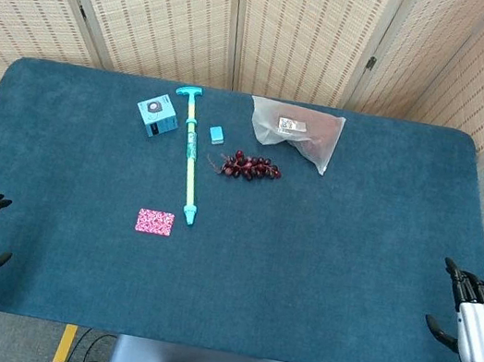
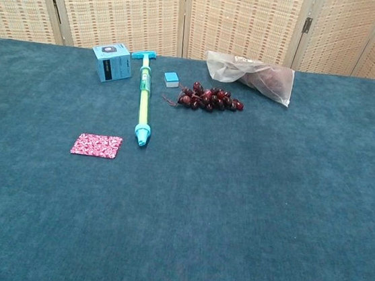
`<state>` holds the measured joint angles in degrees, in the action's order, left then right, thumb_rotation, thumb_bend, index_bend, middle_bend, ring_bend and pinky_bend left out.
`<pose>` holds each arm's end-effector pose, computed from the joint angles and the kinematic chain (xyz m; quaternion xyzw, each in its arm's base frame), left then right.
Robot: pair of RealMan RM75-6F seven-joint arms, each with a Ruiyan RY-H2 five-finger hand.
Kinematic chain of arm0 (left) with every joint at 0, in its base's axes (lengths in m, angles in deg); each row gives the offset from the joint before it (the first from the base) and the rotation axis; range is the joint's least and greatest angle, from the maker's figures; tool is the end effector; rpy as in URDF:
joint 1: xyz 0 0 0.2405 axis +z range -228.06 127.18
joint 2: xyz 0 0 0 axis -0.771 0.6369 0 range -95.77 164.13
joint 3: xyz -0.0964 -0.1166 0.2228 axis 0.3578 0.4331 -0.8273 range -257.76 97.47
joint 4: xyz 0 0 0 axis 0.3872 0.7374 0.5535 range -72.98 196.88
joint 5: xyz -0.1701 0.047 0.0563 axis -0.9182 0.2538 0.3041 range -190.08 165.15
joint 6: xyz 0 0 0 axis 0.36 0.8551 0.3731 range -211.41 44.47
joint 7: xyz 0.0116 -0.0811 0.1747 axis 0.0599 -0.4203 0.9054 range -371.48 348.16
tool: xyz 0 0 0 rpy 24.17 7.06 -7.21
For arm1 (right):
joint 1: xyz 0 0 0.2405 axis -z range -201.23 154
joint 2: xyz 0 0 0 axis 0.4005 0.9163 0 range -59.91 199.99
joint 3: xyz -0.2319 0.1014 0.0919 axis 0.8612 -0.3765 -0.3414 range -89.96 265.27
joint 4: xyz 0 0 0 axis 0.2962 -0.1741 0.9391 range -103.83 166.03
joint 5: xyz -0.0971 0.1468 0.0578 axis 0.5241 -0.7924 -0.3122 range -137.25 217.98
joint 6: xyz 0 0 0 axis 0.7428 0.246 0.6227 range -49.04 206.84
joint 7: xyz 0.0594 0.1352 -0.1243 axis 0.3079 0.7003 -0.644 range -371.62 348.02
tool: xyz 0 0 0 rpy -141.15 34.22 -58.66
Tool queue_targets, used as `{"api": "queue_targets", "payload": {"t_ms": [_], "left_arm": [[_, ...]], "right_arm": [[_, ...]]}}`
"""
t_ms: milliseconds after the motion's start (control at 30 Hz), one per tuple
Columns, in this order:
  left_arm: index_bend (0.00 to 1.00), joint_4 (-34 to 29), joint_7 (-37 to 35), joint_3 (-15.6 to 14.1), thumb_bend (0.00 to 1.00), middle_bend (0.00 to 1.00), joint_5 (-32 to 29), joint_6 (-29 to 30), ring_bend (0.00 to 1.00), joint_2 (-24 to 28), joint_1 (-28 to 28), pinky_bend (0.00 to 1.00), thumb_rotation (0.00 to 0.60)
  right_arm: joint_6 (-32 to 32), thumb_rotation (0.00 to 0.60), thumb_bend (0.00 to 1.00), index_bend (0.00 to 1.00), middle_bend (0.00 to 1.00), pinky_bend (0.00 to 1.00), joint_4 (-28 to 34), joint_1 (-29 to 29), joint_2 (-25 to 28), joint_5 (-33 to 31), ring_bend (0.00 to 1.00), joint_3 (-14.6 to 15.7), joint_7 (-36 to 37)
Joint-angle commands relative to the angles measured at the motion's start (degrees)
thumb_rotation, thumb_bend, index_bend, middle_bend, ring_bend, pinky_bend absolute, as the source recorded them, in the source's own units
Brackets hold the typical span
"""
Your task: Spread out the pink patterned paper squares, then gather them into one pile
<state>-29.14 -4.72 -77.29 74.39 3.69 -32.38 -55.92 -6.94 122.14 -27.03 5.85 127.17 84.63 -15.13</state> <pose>-0.3062 0.2322 0.1805 -0.6112 -0.3407 -0.3761 0.6074 -0.3185 -0.2218 0.1907 0.6047 -0.3633 0.3661 0.6069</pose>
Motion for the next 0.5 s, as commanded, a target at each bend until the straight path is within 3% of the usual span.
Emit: {"api": "queue_targets", "payload": {"t_ms": [33,500], "left_arm": [[0.22,0.11,0.23,0.03,0.18,0.2,-0.01,-0.01,0.12,-0.17,0.0,0.19,0.6],[0.24,0.67,-1.51,0.09,0.18,0.2,1.55,-1.52,0.13,0.36,-1.62,0.19,0.6]], "right_arm": [[0.0,0.6,0.24,0.0,0.24,0.19,-0.15,-0.04,-0.12,0.03,0.17,-0.04,0.05],[-1.38,0.6,0.24,0.0,0.24,0.19,-0.26,0.28,0.03,0.9,0.17,-0.26,0.87]]}}
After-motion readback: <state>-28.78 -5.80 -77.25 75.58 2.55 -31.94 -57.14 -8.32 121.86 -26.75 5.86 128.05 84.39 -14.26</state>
